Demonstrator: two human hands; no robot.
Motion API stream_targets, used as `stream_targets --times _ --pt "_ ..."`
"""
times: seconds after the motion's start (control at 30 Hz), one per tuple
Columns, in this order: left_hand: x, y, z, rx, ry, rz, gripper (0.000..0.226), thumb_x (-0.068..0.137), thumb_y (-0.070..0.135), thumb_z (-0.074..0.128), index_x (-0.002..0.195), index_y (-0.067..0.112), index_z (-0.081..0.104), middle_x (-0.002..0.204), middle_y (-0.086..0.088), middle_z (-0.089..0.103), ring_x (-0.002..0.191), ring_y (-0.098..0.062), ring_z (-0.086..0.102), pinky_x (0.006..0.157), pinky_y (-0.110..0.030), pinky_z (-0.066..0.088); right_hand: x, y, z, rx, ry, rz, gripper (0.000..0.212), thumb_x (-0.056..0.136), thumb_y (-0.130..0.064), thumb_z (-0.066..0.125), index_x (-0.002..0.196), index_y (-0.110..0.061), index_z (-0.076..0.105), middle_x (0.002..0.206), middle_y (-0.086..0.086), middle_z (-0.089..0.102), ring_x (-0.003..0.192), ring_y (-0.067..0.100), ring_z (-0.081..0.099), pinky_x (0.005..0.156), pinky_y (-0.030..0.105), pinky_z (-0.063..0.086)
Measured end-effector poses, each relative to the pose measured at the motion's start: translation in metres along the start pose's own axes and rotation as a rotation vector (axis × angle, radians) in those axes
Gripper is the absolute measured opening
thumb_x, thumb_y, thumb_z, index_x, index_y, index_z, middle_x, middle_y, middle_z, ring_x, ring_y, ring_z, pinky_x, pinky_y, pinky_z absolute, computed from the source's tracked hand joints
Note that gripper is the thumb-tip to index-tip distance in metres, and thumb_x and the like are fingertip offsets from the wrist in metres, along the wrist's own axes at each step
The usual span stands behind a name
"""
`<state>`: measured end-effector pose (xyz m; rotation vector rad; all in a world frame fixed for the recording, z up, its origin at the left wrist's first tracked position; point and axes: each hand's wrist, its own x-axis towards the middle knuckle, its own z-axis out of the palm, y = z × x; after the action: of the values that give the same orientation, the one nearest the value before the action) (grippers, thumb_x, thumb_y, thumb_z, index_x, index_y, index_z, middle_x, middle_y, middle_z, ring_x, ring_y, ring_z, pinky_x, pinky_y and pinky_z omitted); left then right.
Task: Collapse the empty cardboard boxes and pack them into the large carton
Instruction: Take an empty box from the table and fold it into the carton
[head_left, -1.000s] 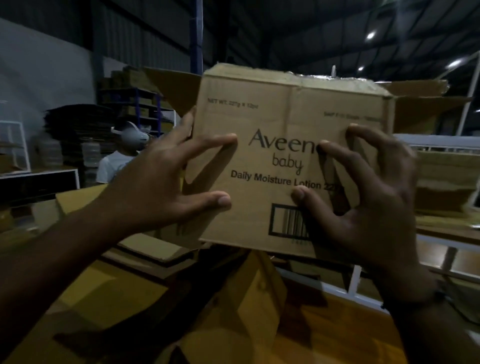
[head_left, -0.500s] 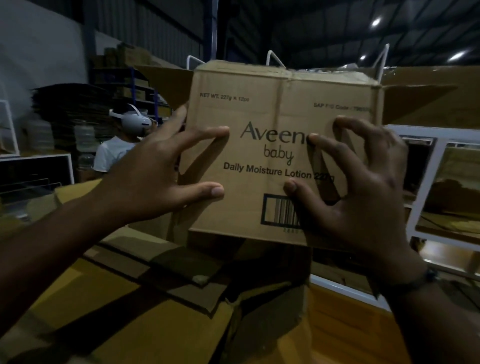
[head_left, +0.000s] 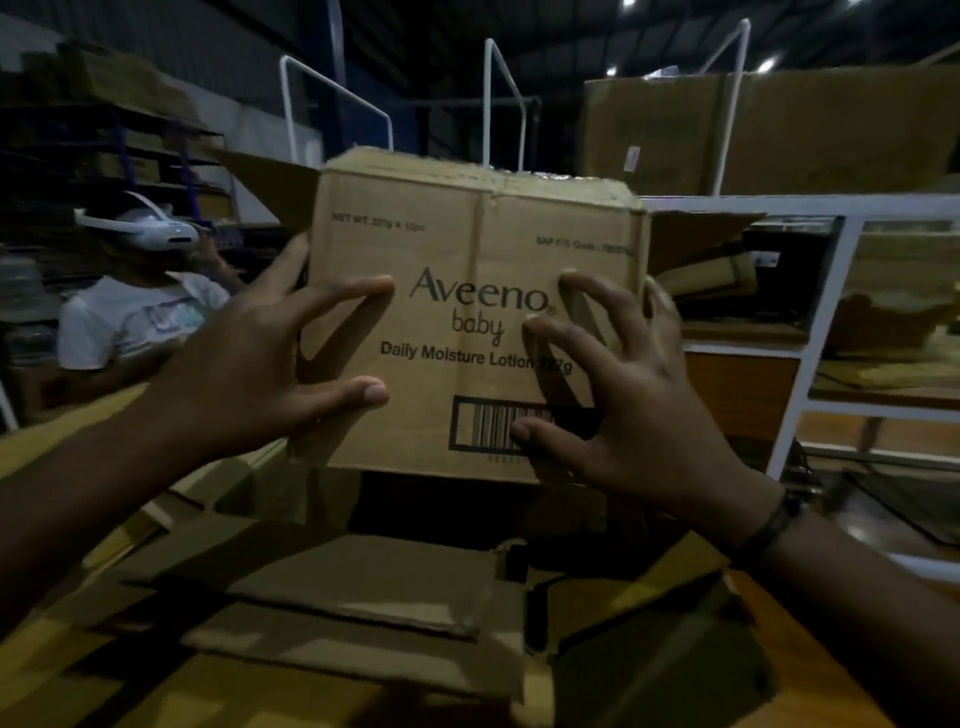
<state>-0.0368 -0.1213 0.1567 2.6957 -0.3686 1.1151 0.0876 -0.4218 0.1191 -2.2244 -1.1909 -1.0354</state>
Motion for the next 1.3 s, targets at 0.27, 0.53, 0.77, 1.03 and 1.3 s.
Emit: stream_targets --times 0.27,0.53,0.77,1.03,1.3 --pt "-0.021 -0.067 0.007 -0.051 -0.018 0.062 0.087 0.070 0.074 0.063 0.150 0.048 0.038 0.165 -0.009 0.020 0.146 -0.033 0.036 0.108 -0.058 0.048 0.001 -0.077 0.014 -0.169 -0.074 0.122 0.082 0.074 -0.065 0.069 0.146 -0.038 0.041 0.169 -0.001 0.003 0.150 0.049 -0.009 0.115 0.077 0.005" --pt "-0.056 -0.126 -0.004 -0.086 -0.071 0.098 0.090 0.075 0.065 0.075 0.152 0.053 0.029 0.166 -0.017 0.014 0.142 -0.043 0.037 0.100 -0.060 0.052 0.006 -0.147 0.052 -0.264 -0.018 0.239 0.085 0.074 -0.062 0.074 0.148 -0.037 0.041 0.169 -0.003 -0.002 0.149 0.051 -0.008 0.109 0.079 0.021" --pt "-0.074 -0.150 -0.001 -0.088 -0.076 0.097 0.090 0.078 0.057 0.080 0.152 0.049 0.029 0.168 -0.015 0.006 0.134 -0.044 0.042 0.092 -0.058 0.056 0.001 -0.167 0.083 -0.326 -0.015 0.272 0.084 0.074 -0.068 0.065 0.149 -0.038 0.037 0.168 -0.002 0.001 0.147 0.053 -0.005 0.104 0.080 0.024" --pt "-0.091 -0.155 0.022 -0.136 -0.157 0.030 0.092 0.082 0.048 0.081 0.155 0.047 0.024 0.168 -0.021 0.001 0.144 -0.046 0.032 0.103 -0.058 0.047 -0.006 -0.165 0.111 -0.372 -0.111 0.359 0.091 0.073 -0.067 0.066 0.153 -0.036 0.035 0.168 0.003 -0.001 0.148 0.055 -0.002 0.099 0.082 0.034" --pt "-0.097 -0.157 0.037 -0.136 -0.094 -0.012 0.107 0.078 0.045 0.086 0.158 0.046 0.015 0.168 -0.022 0.004 0.139 -0.047 0.038 0.094 -0.058 0.053 0.006 -0.156 0.121 -0.364 -0.140 0.370 0.100 0.072 -0.053 0.085 0.154 -0.035 0.031 0.167 0.004 -0.003 0.148 0.055 -0.002 0.105 0.079 0.031"
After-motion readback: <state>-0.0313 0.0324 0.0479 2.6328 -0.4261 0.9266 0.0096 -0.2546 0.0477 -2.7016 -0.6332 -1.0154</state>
